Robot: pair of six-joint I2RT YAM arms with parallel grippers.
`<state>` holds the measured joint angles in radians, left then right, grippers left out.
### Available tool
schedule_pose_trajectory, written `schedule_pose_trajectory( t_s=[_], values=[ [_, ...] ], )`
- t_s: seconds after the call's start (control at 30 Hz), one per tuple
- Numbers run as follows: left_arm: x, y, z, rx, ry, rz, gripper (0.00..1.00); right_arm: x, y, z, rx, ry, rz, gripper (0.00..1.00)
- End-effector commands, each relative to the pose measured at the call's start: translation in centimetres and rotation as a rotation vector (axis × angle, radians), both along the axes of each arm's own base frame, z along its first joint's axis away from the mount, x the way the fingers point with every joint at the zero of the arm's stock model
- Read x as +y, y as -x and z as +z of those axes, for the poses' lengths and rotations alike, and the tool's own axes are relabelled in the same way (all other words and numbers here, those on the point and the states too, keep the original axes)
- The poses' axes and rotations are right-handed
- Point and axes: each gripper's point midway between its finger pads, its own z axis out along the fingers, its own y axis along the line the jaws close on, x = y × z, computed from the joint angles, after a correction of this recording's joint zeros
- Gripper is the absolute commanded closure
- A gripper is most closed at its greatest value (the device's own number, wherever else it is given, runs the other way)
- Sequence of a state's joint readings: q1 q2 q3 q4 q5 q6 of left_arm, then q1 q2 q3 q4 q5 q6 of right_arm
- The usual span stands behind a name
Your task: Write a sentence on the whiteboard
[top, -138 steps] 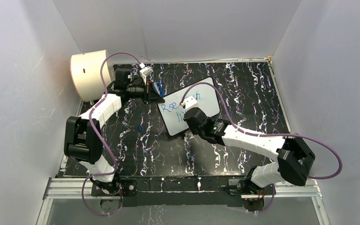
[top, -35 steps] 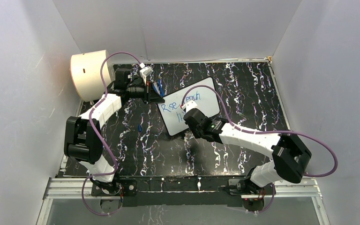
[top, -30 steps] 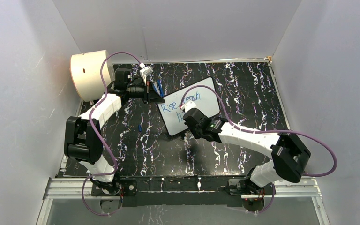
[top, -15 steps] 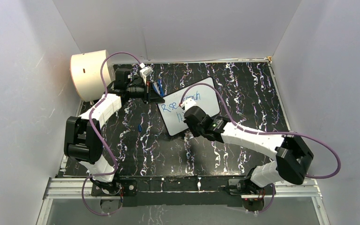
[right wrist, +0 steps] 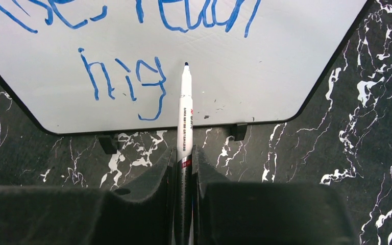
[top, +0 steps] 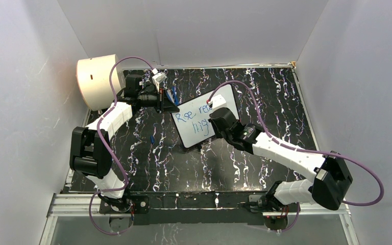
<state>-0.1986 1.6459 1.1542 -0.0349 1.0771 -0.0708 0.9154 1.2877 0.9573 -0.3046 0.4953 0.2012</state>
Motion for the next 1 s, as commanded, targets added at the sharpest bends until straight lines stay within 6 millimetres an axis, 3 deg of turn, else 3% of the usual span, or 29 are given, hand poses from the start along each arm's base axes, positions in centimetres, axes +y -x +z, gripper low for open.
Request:
schedule_pose_trajectory(
  t_s=[0.0, 0.57, 0.97],
  values=[
    [-0.7, 1.0, 0.3, 0.012, 0.001, -0.038, 1.00, 1.2, -1.6, 2.6, -0.078, -0.057, -0.001, 1.00],
    [-0.8, 1.1, 0.2, 0.017, 0.003, -0.044, 1.00, 2.6, -2.8, 3.3, -0.099, -0.075, 0.017, 1.00],
    [-0.8, 1.1, 0.4, 0.012, 0.004, -0.043, 1.00, 2.4, -2.7, 1.5, -0.048, -0.037, 0.011, 1.00]
  ],
)
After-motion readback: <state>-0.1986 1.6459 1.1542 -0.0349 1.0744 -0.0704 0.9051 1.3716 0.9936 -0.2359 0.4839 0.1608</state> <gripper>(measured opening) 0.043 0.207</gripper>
